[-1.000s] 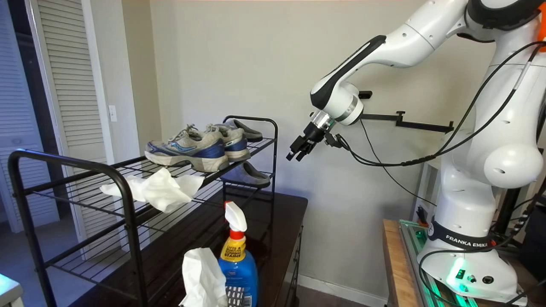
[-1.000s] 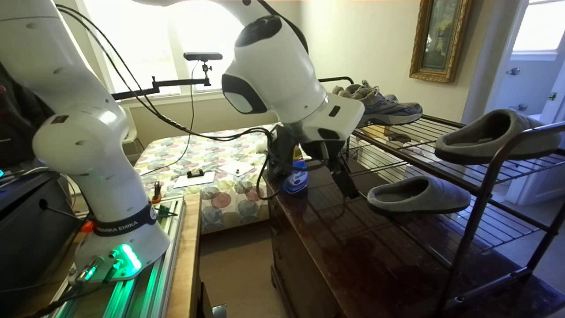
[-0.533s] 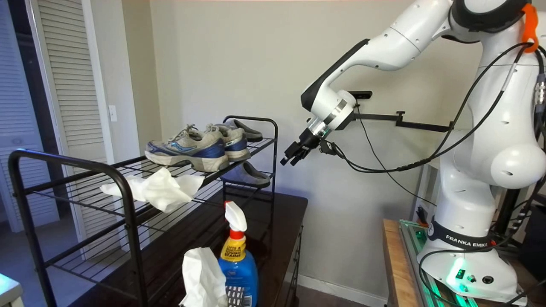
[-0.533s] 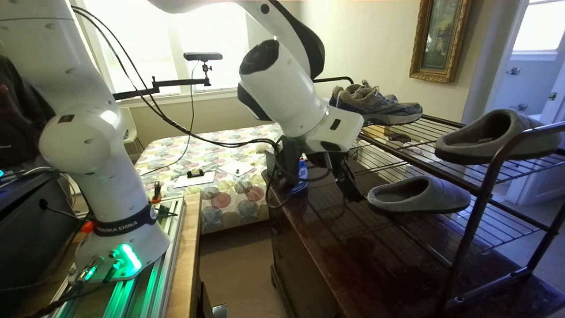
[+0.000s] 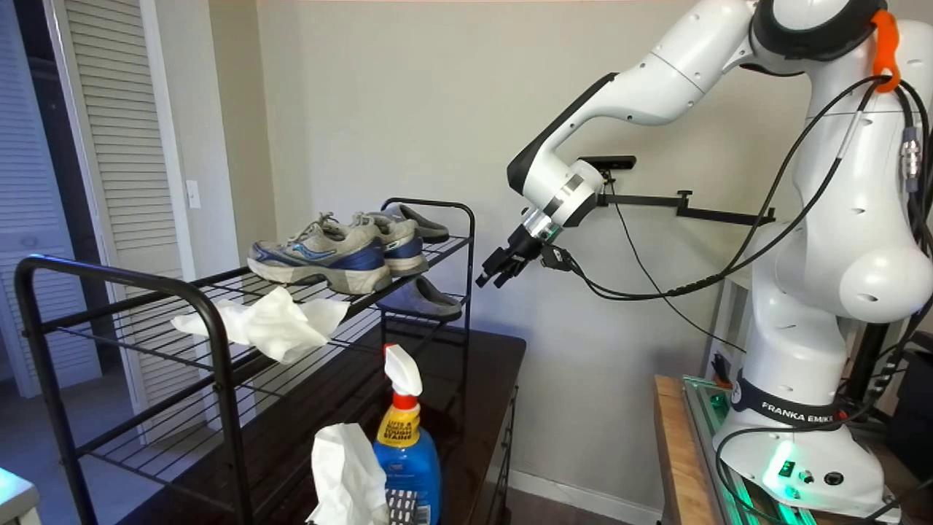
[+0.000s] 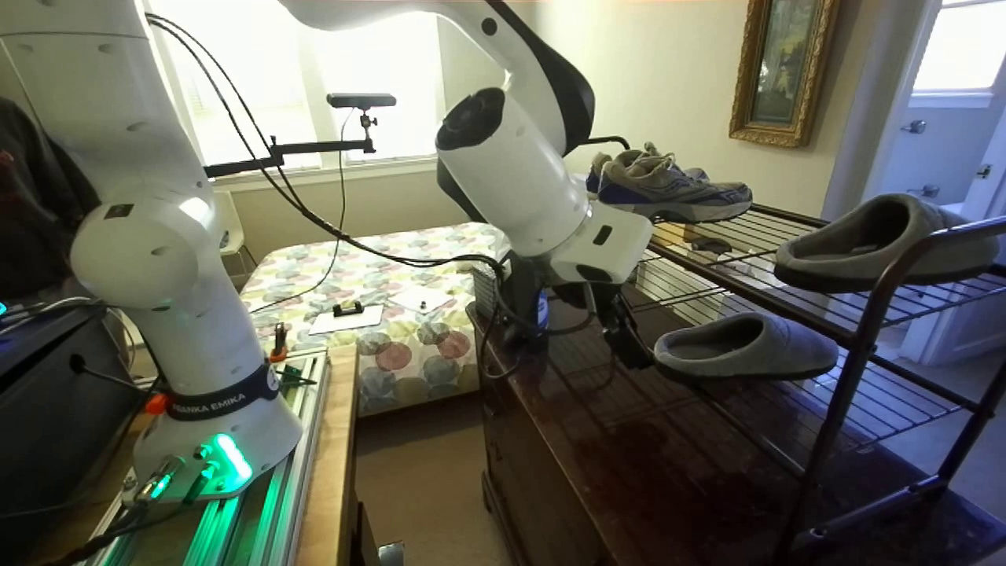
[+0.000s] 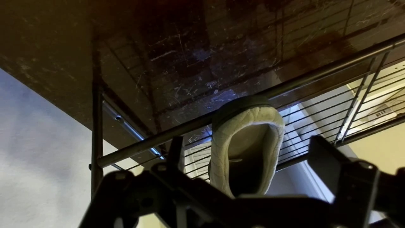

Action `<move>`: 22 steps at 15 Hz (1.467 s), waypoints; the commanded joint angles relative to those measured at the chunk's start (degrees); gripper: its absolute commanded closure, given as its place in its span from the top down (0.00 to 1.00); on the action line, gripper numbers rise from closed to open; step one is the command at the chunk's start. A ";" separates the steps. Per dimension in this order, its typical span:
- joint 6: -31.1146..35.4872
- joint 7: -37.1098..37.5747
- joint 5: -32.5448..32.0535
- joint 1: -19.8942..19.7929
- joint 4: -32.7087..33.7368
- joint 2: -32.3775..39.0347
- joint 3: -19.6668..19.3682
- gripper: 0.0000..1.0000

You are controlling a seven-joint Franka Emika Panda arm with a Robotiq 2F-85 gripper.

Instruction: Remove the grey slide from the middle rack and put it next to the other slide on the top rack

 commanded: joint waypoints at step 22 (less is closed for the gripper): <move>-4.15 -70.12 60.34 1.24 15.89 17.15 -0.29 1.00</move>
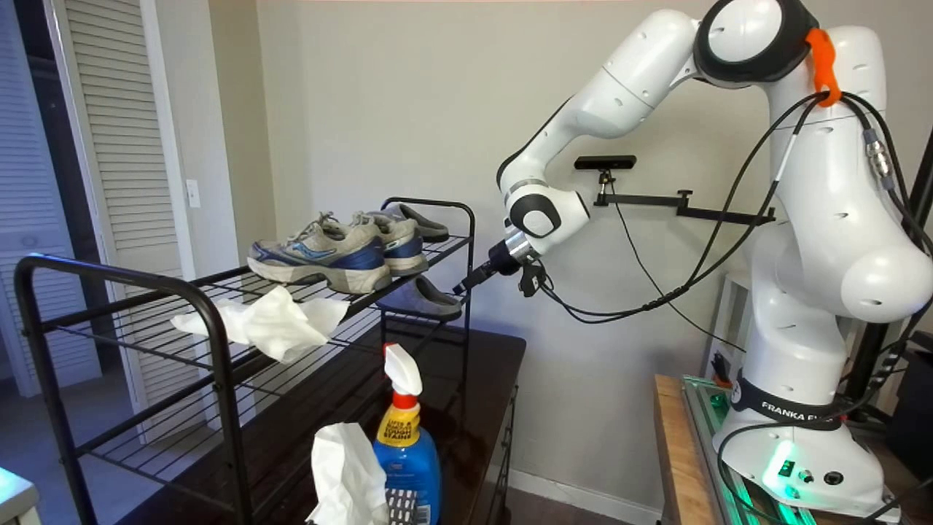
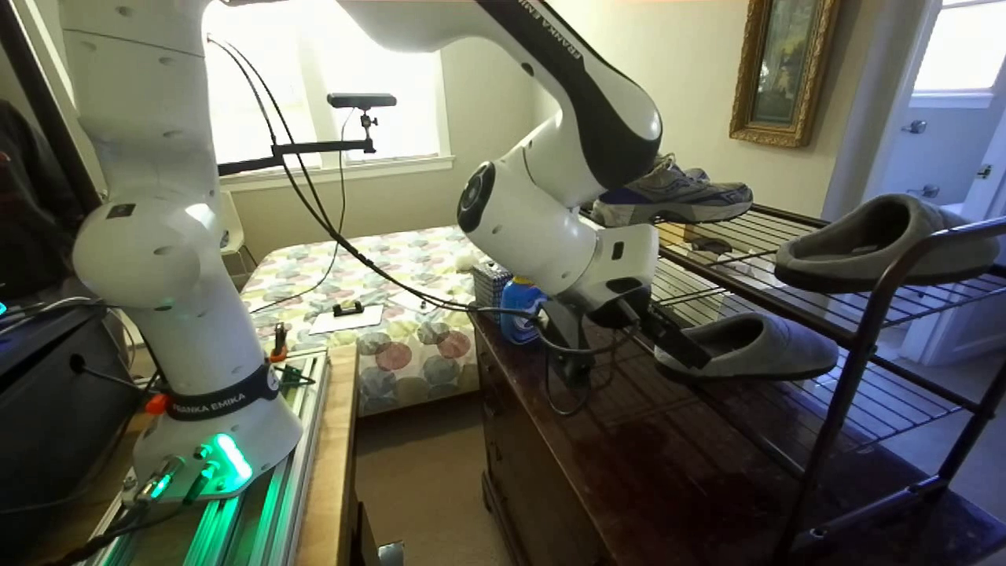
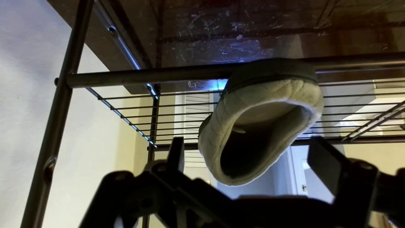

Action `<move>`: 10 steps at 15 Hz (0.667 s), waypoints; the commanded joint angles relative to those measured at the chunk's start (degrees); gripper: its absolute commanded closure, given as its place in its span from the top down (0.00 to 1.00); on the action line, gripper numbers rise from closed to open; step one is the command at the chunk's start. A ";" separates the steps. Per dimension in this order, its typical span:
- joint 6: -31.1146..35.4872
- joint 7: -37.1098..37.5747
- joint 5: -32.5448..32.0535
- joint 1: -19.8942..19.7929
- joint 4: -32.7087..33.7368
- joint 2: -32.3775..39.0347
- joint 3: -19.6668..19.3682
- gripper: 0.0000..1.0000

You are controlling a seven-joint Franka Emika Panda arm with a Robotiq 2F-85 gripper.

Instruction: Remove the grey slide from the middle rack and put it next to the other slide on the top rack

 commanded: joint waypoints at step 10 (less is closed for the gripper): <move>-4.43 -3.89 13.15 0.40 8.69 9.53 -0.63 1.00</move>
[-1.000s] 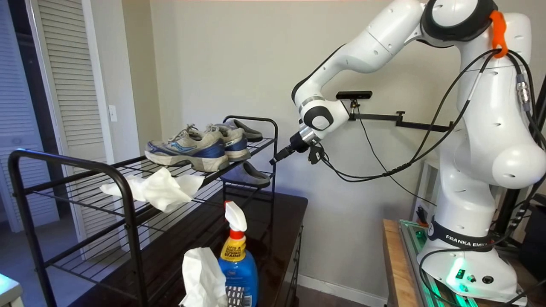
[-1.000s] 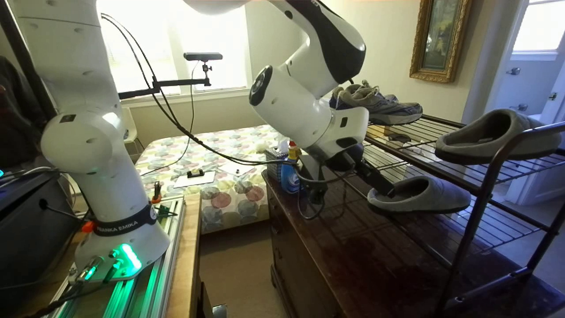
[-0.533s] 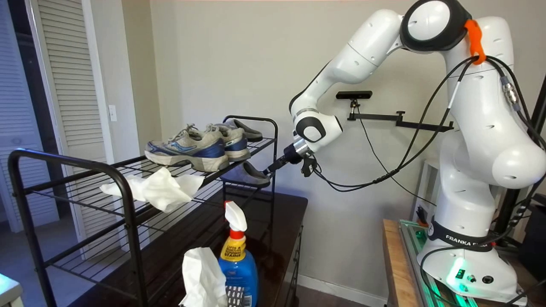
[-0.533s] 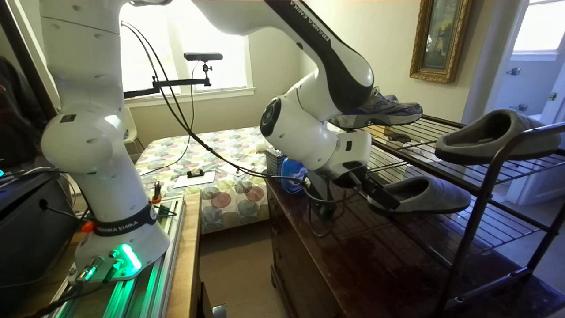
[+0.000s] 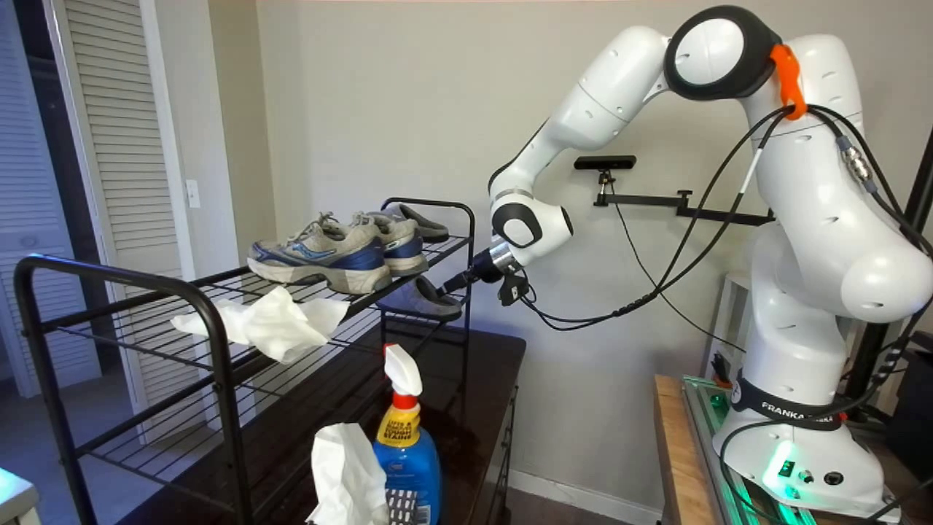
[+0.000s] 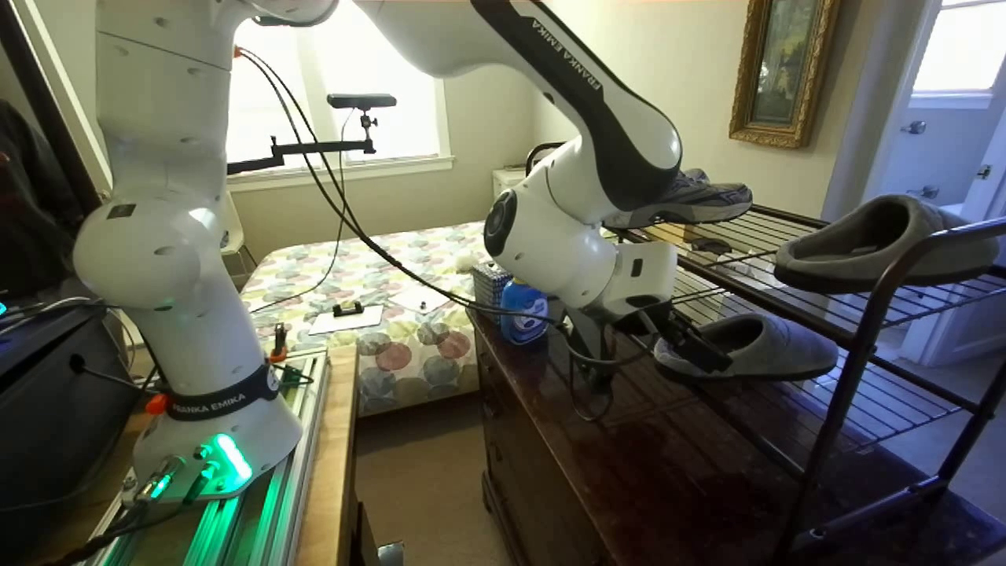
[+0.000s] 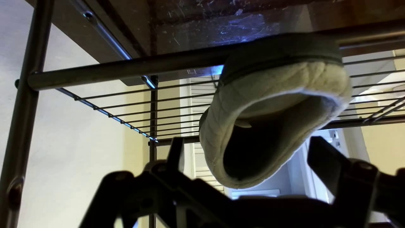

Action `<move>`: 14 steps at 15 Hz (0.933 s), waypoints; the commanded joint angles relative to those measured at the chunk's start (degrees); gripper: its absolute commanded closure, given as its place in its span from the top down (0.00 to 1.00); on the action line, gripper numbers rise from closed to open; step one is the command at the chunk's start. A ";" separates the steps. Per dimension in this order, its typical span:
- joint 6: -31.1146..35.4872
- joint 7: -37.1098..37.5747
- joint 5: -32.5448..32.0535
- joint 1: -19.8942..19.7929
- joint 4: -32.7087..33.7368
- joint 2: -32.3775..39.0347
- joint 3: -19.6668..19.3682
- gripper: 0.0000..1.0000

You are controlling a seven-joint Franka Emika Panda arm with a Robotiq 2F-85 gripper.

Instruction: Remove the grey slide from the middle rack and put it next to the other slide on the top rack

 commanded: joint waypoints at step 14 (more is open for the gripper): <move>0.28 0.55 2.46 -0.18 7.89 7.97 0.02 0.78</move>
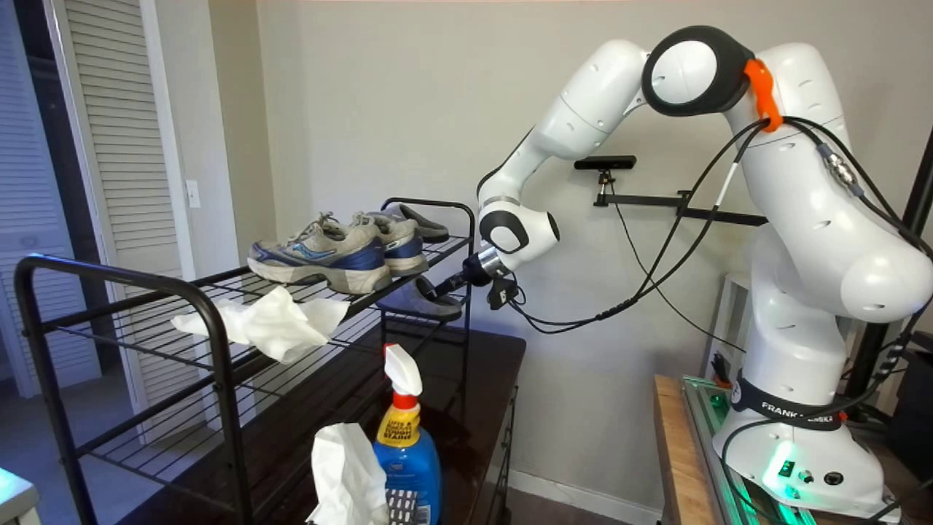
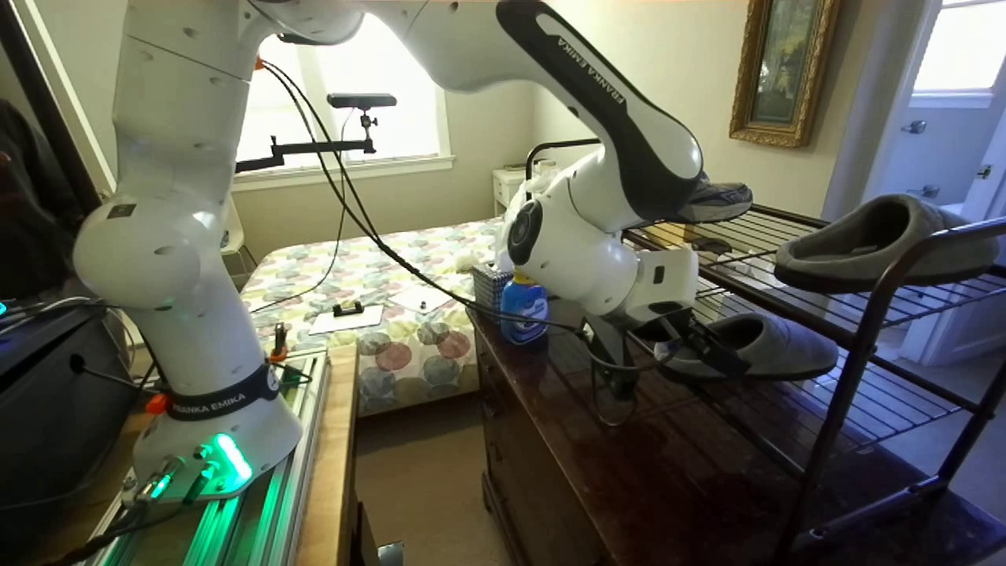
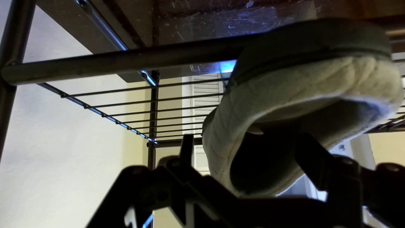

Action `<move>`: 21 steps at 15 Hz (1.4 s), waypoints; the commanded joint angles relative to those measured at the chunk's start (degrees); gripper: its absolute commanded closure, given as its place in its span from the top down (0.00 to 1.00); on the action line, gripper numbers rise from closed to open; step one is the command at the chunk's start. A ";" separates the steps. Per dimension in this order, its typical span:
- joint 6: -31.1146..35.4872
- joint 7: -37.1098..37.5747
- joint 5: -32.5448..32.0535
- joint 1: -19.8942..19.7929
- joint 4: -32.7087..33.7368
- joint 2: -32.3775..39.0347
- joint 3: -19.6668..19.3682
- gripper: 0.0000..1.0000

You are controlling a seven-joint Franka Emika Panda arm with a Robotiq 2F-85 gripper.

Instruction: Remove the grey slide from the middle rack and put it next to the other slide on the top rack

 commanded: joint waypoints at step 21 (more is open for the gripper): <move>4.32 14.96 -19.25 -6.09 -3.02 -1.80 7.34 0.01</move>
